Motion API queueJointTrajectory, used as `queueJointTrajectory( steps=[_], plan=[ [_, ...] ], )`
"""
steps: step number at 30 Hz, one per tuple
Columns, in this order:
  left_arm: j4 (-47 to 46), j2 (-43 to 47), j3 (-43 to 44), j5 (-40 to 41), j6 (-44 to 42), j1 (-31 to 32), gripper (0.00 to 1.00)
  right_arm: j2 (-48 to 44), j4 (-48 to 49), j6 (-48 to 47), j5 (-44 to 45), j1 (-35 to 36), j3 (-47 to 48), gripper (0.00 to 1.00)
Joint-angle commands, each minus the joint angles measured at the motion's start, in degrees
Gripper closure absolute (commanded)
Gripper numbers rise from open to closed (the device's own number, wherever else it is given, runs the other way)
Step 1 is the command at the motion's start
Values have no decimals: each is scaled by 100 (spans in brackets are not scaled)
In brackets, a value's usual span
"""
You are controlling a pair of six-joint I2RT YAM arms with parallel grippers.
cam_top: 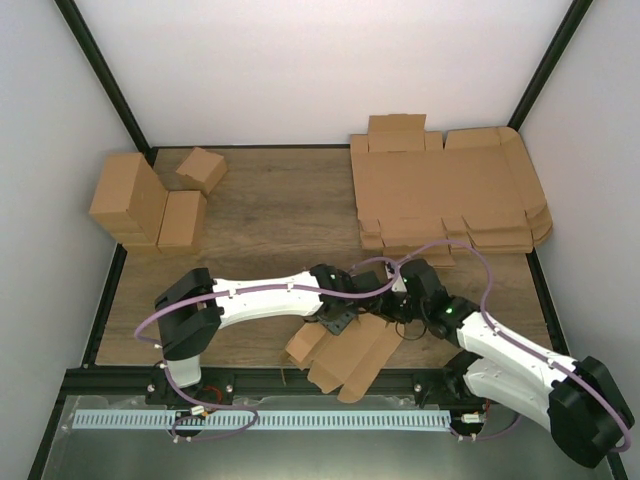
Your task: Fold the paper box
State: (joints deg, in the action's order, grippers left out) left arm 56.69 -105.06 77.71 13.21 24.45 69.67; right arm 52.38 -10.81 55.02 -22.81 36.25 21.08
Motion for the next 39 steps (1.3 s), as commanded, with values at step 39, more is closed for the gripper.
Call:
queueJointTrajectory(
  steps=[39],
  plan=[
    [-253, -124, 253, -671, -362, 133, 56, -1265, 3647, -1515, -654, 92, -2198, 45]
  ],
)
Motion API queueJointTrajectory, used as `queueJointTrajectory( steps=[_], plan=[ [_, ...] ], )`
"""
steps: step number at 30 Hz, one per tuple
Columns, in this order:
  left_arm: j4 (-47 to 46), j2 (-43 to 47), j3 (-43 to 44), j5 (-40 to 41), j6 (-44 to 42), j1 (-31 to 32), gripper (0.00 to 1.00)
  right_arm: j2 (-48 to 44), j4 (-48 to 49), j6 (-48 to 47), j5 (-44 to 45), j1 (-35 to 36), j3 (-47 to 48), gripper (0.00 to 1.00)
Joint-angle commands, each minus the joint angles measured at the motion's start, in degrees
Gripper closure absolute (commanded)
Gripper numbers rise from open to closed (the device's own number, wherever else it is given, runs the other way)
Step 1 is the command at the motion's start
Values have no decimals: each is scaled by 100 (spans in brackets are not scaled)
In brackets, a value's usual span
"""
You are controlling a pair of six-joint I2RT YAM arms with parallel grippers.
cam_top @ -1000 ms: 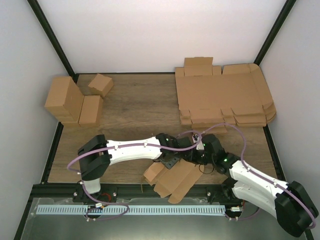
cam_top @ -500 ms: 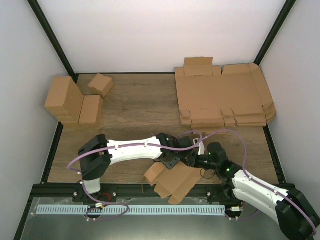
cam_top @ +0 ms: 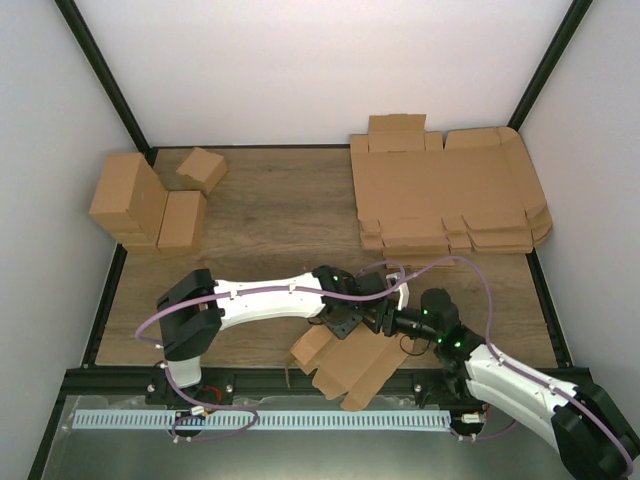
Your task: Fold the paper box
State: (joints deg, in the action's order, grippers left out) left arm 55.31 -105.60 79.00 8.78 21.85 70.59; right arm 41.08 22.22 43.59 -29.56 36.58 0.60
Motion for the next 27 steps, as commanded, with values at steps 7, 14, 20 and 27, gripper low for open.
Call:
queueJointTrajectory(
  steps=[7, 14, 20, 27],
  plan=[
    [-116, -75, 142, -210, -118, 36, 56, -306, 226, -299, 184, 50, -337, 28],
    [-108, -118, 160, -239, -136, 27, 56, -1458, 70, 241, 369, 51, -882, 9],
    [-100, -182, 211, -237, -163, 34, 56, -1969, -276, 522, 499, 51, -1000, 9],
    [-36, -245, 199, -97, -128, 34, 56, -2115, -795, 675, 685, 43, -859, 9]
  ],
)
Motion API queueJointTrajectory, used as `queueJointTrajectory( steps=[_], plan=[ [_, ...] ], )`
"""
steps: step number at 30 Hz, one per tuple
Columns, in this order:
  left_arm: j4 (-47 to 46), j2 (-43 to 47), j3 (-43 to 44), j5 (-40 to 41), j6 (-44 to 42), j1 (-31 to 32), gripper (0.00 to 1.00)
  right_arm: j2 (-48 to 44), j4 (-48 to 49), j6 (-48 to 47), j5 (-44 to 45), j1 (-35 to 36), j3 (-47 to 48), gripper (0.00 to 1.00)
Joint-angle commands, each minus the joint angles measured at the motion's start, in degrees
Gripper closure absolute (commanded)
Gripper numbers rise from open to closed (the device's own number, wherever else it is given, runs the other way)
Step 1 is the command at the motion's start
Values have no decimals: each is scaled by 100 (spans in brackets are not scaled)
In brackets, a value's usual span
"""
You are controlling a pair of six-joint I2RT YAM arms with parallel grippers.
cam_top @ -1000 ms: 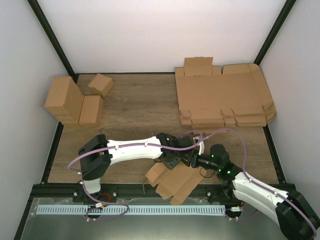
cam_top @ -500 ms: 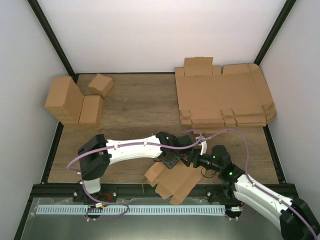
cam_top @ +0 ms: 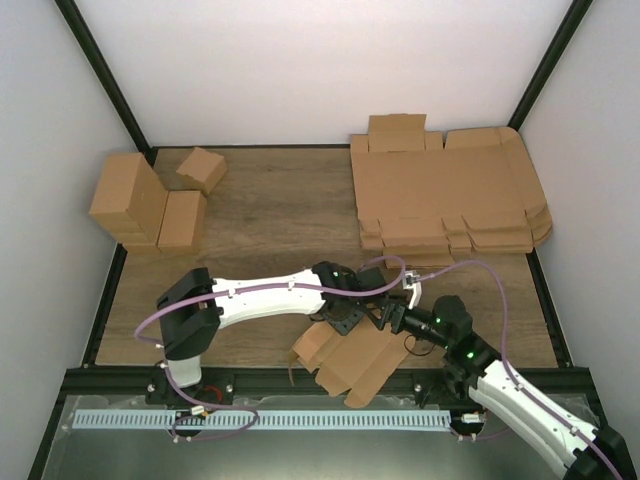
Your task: Fold the paper box
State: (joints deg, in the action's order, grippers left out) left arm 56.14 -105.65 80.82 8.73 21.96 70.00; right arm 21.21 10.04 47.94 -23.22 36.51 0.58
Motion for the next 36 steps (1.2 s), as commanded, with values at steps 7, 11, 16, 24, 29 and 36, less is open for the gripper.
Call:
queueJointTrajectory(
  steps=[7, 11, 16, 24, 29, 36],
  plan=[
    [-88, -124, -144, 190, -81, -1, 55, 491, -743, 525, 706, -277, -267, 19],
    [-126, 87, -431, 257, -140, -231, 55, 1202, -315, 213, -2, -816, -59, 18],
    [-232, 289, -739, 312, -313, -540, 55, 1821, 173, -209, -678, -1167, 384, 15],
    [-139, 583, -927, 595, -817, -1309, 55, 2960, 274, -799, -1155, -1710, 1146, 12],
    [-55, 645, -910, 989, -1253, -1715, 55, 4072, 515, -1286, -1581, -2156, 1699, 14],
    [-198, 547, -696, 815, -1814, -1816, 55, 5760, 412, -2026, -1787, -2183, 3034, 29]
  ],
)
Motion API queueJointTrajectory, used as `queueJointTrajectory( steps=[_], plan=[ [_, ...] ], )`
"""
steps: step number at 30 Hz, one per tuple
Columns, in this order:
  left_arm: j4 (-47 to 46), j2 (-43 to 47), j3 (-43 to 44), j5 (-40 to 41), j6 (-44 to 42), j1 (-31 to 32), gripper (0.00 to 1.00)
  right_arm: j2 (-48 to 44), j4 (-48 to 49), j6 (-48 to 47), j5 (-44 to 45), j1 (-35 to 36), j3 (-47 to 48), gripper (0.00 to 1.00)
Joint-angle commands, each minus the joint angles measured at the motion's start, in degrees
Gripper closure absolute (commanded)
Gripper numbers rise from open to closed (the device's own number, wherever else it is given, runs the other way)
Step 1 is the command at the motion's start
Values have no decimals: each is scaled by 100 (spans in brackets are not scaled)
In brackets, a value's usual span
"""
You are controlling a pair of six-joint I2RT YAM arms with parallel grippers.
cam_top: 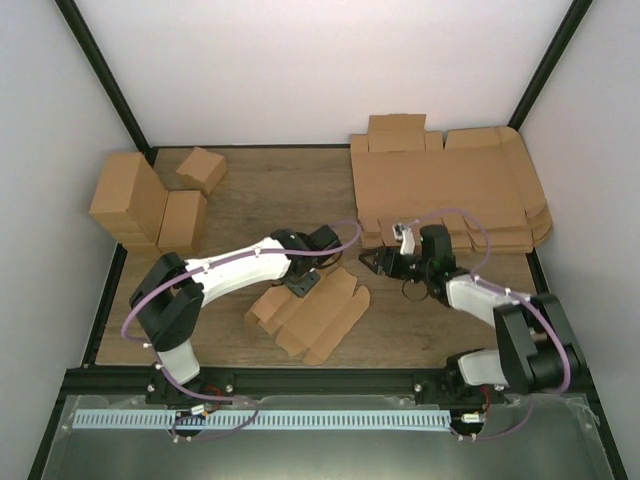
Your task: Fold the paper box
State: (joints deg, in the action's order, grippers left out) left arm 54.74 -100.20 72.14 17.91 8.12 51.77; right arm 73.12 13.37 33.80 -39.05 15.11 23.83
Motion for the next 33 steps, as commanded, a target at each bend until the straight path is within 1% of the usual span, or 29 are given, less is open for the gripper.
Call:
queueJointTrajectory(
  steps=[1, 3, 5, 8, 14, 18, 21, 26, 33],
  plan=[
    [-49, -30, 210, -115, -444, 3, 55, 746, 59, -698, -163, -47, 858, 32],
    [3, -84, 263, -119, -451, 7, 56, 1131, -25, -837, -20, -44, 1230, 38],
    [51, -150, 291, -167, -464, 15, 56, 1526, -216, -941, 15, -40, 1648, 42],
    [34, -156, 263, -219, -460, 17, 56, 2183, -440, -1065, -150, -44, 2241, 51],
    [-20, -114, 198, -227, -442, 25, 56, 3290, -1062, -1501, -287, 250, 3349, 57],
    [-67, -107, 169, -246, -438, 32, 56, 3731, -1120, -1580, -429, 604, 3739, 61],
    [-69, -126, 177, -239, -426, 34, 56, 3819, -1015, -1476, -783, 701, 3769, 65],
    [-106, -108, 168, -231, -374, 43, 56, 3520, -987, -1539, -884, 864, 3441, 71],
    [-139, -44, 126, -248, -355, 37, 57, 2996, -667, -1552, -637, 917, 2584, 71]
  ],
)
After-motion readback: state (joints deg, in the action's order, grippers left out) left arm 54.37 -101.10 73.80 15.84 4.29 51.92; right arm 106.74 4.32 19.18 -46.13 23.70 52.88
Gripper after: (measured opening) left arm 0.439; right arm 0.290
